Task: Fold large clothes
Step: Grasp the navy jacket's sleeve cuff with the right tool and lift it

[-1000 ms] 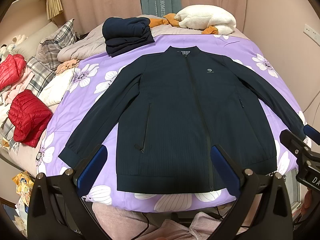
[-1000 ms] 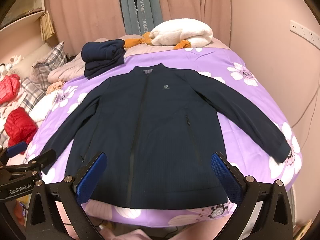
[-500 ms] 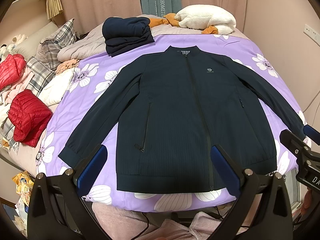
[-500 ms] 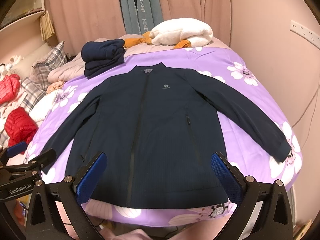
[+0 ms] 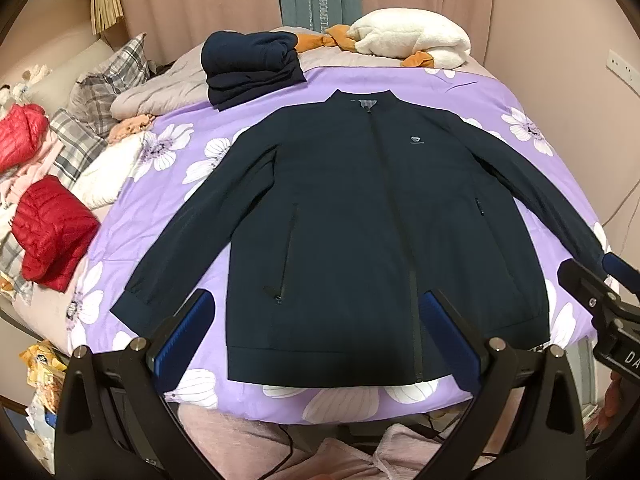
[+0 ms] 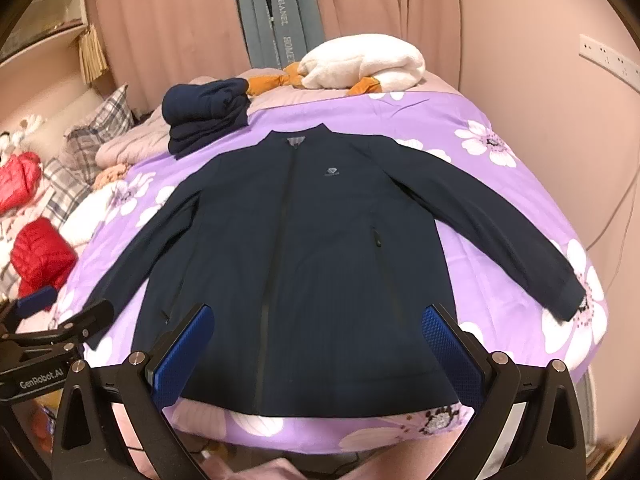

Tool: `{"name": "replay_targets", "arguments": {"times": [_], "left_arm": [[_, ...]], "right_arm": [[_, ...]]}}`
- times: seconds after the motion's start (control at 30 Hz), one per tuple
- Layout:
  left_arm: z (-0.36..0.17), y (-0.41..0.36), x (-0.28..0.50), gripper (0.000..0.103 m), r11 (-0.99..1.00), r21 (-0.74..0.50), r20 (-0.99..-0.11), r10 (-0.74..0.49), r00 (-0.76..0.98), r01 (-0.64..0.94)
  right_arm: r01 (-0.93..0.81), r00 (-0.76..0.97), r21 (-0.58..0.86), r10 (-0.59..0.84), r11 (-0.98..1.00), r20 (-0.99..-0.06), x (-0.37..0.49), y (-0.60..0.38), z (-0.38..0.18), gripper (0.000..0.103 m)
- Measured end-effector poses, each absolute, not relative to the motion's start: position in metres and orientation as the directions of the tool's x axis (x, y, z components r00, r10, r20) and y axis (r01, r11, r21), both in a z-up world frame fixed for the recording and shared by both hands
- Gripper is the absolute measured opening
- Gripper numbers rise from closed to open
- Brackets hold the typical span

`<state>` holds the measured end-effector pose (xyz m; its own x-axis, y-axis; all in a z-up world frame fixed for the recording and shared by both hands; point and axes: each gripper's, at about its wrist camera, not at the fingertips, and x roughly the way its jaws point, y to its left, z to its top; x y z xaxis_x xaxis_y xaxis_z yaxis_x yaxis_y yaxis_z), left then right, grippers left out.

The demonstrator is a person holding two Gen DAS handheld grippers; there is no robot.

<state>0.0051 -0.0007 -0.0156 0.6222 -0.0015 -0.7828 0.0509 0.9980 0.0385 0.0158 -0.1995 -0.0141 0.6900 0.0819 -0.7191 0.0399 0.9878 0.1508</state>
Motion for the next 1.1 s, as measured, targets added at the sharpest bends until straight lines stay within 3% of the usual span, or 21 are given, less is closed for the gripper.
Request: {"name": "replay_targets", "arguments": {"times": [0.13, 0.23, 0.3, 0.37, 0.47, 0.7, 0.97, 1.1], "left_arm": [[-0.023, 0.009, 0.016, 0.103, 0.994, -0.088, -0.783, -0.105, 0.613, 0.058], [-0.044, 0.029, 0.033, 0.103, 0.963, -0.270, -0.798, -0.224, 0.559, 0.002], [-0.060, 0.045, 0.043, 0.103, 0.924, -0.375, -0.794, -0.282, 0.538, -0.069], [-0.070, 0.051, 0.052, 0.103, 0.911, -0.392, -0.794, -0.268, 0.545, -0.124], [-0.074, 0.051, 0.064, 0.103, 0.917, -0.372, -0.798, -0.237, 0.555, -0.143], [-0.066, 0.048, 0.083, 0.103, 0.924, -0.370, -0.763, -0.243, 0.598, -0.097], [-0.052, 0.025, 0.109, 0.103, 0.955, -0.295, -0.734, -0.200, 0.649, -0.039], [-0.051, 0.012, 0.122, 0.103, 0.955, -0.297, -0.737, -0.220, 0.640, -0.014]], "right_arm": [[-0.014, 0.722, 0.345, 0.248, 0.938, -0.646, 0.017, -0.224, -0.022, 0.103], [0.011, 0.737, 0.561, 0.373, 0.828, -0.564, 0.023, -0.261, -0.047, 0.103], [0.065, 0.750, 0.667, 0.404, 0.742, -0.523, 0.026, -0.289, -0.067, 0.103], [0.105, 0.779, 0.743, 0.409, 0.662, -0.475, 0.024, -0.318, -0.088, 0.103], [0.201, 0.819, 0.786, 0.340, 0.584, -0.462, 0.017, -0.364, -0.116, 0.103], [0.489, 0.803, 0.771, 0.134, 0.409, -0.581, 0.000, -0.437, -0.173, 0.103], [0.512, 0.834, 0.804, 0.046, 0.301, -0.549, 0.020, -0.469, -0.193, 0.103], [0.506, 0.862, 0.824, -0.113, 0.254, -0.494, 0.022, -0.483, -0.190, 0.103]]}}
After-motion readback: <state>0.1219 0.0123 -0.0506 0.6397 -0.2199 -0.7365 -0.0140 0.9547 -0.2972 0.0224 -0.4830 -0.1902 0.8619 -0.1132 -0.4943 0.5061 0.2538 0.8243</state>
